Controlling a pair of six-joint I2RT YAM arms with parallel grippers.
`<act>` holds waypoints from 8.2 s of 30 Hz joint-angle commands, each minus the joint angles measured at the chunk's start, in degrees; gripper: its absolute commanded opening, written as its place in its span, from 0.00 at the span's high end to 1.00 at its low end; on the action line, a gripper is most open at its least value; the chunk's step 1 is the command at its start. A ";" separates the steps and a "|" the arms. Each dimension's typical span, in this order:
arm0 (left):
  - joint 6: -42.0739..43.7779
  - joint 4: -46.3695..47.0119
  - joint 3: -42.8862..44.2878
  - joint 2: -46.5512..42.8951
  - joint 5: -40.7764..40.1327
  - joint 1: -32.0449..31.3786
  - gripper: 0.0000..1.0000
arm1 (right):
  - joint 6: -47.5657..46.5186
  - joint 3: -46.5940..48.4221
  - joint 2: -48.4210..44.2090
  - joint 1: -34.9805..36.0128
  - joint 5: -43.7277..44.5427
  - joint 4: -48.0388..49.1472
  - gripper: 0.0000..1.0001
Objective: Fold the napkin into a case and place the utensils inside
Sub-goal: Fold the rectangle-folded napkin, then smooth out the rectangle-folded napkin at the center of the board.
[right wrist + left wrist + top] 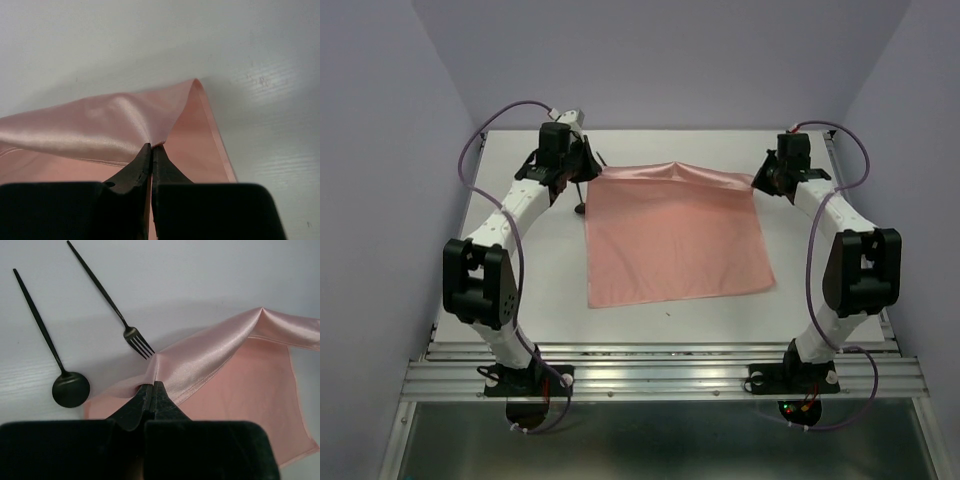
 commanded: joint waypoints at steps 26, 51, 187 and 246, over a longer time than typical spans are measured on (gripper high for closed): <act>-10.13 0.60 -38.32 -29.67 1.02 -5.86 1.00 | 2.71 -29.68 -31.09 -0.37 0.64 -15.37 0.99; -19.18 0.59 -50.08 -36.35 2.25 -6.30 1.00 | 12.55 -37.06 -35.15 -0.37 1.43 -17.57 0.99; -19.88 -12.50 -44.29 -18.78 -6.89 -12.19 0.44 | 17.56 -38.47 -30.74 -0.37 8.99 -20.03 0.57; -17.95 4.64 -5.97 14.71 2.17 -15.27 0.55 | 7.72 -2.08 14.43 17.92 -13.07 -0.52 0.97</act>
